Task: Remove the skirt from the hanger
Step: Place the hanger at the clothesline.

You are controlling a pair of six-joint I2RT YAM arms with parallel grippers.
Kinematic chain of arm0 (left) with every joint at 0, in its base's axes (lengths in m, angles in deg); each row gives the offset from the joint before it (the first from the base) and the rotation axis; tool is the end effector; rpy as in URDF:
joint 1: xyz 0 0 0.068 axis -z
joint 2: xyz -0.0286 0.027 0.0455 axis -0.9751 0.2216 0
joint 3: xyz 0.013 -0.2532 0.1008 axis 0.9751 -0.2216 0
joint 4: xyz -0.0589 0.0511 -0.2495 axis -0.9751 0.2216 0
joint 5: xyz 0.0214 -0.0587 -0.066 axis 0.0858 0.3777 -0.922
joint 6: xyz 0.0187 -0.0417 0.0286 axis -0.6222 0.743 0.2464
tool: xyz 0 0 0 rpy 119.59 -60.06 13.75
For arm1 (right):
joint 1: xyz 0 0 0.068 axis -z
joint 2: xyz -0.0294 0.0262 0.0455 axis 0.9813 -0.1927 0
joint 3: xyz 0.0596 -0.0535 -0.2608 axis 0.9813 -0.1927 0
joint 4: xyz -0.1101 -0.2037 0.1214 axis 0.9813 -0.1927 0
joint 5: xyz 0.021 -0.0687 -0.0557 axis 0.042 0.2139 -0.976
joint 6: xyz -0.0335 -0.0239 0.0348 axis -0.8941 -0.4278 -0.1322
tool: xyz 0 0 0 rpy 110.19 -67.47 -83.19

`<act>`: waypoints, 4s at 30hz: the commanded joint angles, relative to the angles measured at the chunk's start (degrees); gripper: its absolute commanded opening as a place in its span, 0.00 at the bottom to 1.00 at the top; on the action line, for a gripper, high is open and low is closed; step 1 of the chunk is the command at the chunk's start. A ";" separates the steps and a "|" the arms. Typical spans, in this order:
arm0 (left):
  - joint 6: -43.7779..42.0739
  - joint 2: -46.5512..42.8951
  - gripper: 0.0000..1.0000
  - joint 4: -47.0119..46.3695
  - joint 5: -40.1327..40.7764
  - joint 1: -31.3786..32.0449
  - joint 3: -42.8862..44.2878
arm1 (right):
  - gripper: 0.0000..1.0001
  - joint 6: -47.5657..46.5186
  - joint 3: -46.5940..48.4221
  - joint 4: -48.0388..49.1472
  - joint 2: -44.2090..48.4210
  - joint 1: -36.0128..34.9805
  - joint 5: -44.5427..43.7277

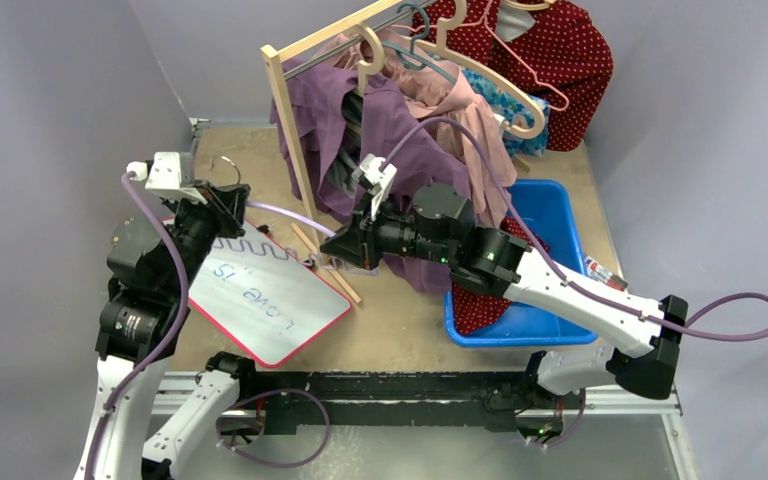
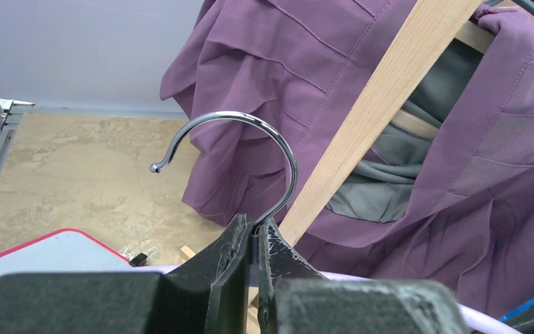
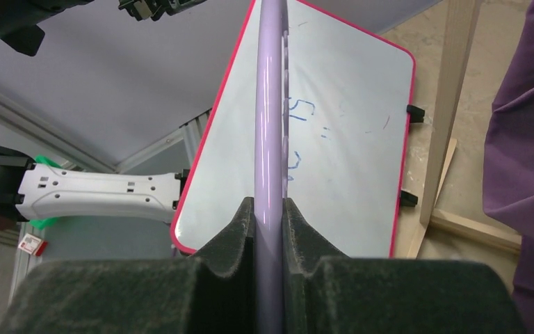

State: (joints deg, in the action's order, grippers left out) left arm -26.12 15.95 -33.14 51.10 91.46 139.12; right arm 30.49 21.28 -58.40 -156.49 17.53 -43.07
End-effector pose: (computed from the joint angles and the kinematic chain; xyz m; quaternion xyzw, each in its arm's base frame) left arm 0.1079 -0.0271 0.4430 -0.0297 0.7121 -0.1939 0.6742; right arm 0.1410 0.2706 0.4367 -0.3098 0.6425 0.4973 0.4939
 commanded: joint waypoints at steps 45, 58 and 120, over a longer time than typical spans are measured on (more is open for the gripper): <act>4.61 -6.84 0.99 -4.35 11.16 0.06 3.09 | 0.00 -6.92 -3.45 -28.81 37.96 0.28 -10.32; 6.12 -6.14 0.98 -4.72 10.87 0.06 2.79 | 0.00 -6.13 2.04 -33.62 35.36 0.28 -22.34; 9.25 -6.43 1.00 -3.31 6.26 0.06 4.99 | 0.00 -19.00 -6.69 19.94 11.88 0.28 -23.91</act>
State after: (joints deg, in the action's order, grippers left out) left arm -17.93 9.67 -35.17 58.21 91.48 142.24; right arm 13.99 12.71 -44.78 -144.10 17.79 -65.27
